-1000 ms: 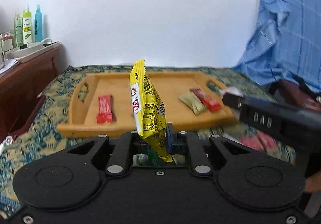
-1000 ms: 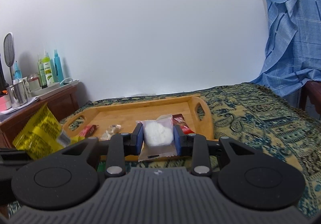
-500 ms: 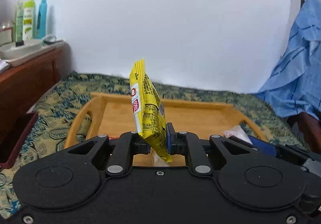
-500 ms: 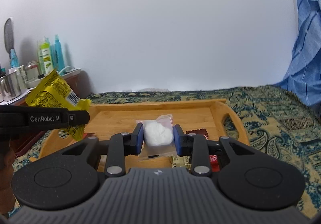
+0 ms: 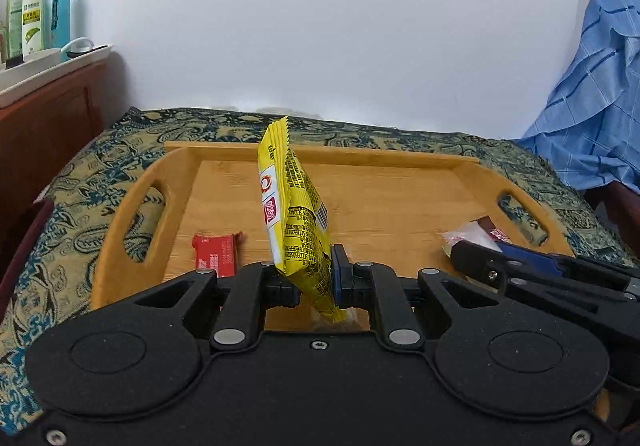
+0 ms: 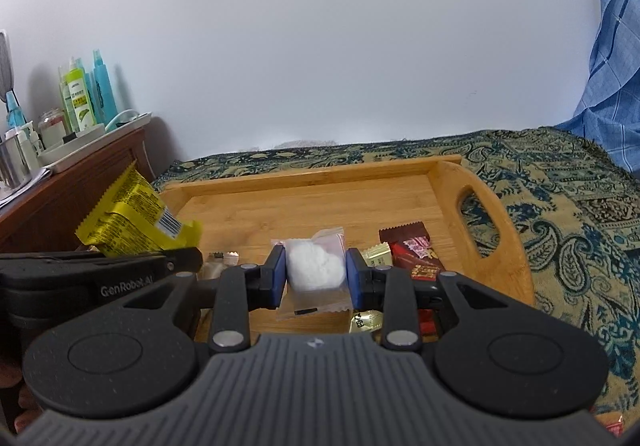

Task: Organize snacks
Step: 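Carry yellow bag and white packet onto the tray and open both tools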

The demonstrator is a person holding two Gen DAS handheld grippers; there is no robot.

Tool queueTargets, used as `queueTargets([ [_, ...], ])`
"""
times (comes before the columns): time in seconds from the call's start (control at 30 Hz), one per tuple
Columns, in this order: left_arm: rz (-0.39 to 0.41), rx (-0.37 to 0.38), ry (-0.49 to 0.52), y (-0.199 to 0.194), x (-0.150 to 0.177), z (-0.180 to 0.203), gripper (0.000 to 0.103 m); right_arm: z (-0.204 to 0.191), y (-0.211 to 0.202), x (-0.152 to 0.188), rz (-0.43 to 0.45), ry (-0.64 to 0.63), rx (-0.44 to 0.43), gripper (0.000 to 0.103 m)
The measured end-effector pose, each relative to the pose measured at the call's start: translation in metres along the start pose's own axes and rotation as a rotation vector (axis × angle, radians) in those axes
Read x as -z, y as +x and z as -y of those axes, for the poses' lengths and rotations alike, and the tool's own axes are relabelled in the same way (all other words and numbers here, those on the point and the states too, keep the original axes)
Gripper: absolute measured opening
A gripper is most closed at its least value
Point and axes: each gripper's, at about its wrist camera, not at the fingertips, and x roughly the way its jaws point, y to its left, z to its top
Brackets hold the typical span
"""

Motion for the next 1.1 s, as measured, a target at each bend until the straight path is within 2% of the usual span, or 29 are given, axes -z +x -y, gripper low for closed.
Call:
queueTargets([
  [0.67, -0.003, 0.006, 0.013, -0.003, 0.000, 0.004, 0.015, 0.000, 0.013, 0.006, -0.072, 0.004, -0.008, 0.038],
  [0.73, 0.000, 0.006, 0.025, -0.004, 0.001, 0.006, 0.016, 0.001, 0.013, 0.006, -0.071, 0.008, -0.011, 0.042],
  [0.77, 0.004, 0.003, 0.032, -0.005, 0.001, 0.007, 0.016, 0.001, 0.012, 0.006, -0.067, 0.012, -0.015, 0.049],
  [0.83, 0.014, -0.004, 0.042, -0.007, 0.000, 0.010, 0.021, 0.003, 0.010, 0.007, -0.055, 0.022, -0.026, 0.061],
  [0.87, 0.016, -0.006, 0.040, -0.009, 0.000, 0.010, 0.023, 0.005, 0.008, 0.007, -0.048, 0.032, -0.038, 0.062],
  [0.93, 0.015, -0.009, 0.027, -0.014, -0.001, 0.009, 0.039, 0.009, 0.001, 0.008, -0.032, 0.058, -0.044, 0.063],
  [0.97, 0.016, -0.011, 0.023, -0.017, -0.001, 0.009, 0.042, 0.012, -0.003, 0.010, -0.018, 0.069, -0.044, 0.065],
  [1.03, 0.028, -0.013, 0.023, -0.026, 0.000, 0.009, 0.052, 0.019, -0.014, 0.013, 0.005, 0.098, -0.047, 0.074],
  [1.1, 0.041, -0.011, 0.027, -0.036, 0.003, 0.010, 0.057, 0.024, -0.025, 0.016, 0.018, 0.108, -0.043, 0.074],
])
